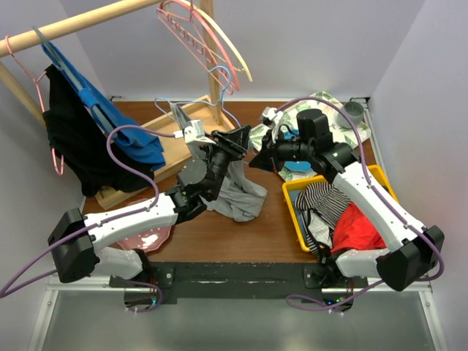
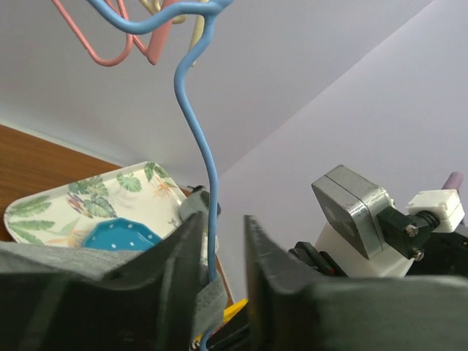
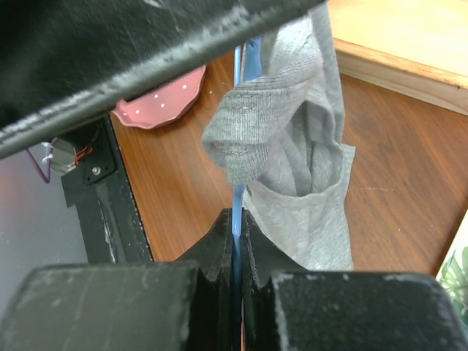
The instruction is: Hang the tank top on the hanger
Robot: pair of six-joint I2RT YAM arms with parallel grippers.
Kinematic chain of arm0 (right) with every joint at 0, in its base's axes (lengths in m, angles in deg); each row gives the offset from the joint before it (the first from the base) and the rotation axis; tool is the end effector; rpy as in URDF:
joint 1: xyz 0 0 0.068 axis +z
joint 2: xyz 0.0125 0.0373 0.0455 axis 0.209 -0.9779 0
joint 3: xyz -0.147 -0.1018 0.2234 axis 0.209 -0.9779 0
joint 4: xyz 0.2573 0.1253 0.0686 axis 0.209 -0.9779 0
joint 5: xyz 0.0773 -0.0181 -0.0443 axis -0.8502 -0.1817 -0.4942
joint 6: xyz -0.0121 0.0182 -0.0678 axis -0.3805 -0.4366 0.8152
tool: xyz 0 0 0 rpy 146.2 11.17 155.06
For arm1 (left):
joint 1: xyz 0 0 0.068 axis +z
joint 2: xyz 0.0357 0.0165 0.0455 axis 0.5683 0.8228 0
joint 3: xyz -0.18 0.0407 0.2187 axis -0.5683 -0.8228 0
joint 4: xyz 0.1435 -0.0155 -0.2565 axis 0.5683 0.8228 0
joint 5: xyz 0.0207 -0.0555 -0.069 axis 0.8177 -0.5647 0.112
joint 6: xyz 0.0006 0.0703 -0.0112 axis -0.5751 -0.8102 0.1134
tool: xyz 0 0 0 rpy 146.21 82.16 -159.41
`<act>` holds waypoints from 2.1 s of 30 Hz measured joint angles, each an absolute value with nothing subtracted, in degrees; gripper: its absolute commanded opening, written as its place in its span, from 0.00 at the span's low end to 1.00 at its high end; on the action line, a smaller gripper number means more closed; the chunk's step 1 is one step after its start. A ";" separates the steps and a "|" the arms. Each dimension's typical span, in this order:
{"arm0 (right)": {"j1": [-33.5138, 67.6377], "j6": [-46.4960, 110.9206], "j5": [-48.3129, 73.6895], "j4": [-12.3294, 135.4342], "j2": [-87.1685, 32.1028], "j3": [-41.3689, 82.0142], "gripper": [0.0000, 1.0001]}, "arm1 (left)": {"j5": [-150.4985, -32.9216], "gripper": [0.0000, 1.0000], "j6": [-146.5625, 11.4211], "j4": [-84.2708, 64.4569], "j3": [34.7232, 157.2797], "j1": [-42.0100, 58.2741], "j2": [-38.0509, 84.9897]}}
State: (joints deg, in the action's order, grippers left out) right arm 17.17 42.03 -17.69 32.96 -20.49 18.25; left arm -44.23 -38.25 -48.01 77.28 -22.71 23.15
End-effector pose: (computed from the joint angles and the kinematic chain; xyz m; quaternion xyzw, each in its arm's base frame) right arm 0.2690 0.1918 0.3788 -0.3842 0.7398 0.3821 0.3988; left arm 0.2167 -0.2696 0.3725 -0.1910 0.5832 -0.4501 0.6487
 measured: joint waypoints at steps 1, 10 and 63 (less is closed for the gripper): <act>17.19 42.01 -17.73 33.07 -20.49 18.25 0.00 | -44.20 0.21 -37.98 -48.05 77.39 -22.78 23.31; 17.15 42.12 -17.91 33.48 -19.62 17.96 0.00 | -43.59 0.00 -39.97 -47.27 78.64 -22.75 24.16; 2.44 60.50 -34.87 20.98 -9.39 19.23 0.84 | -80.07 0.00 -15.95 -20.71 95.58 33.83 15.18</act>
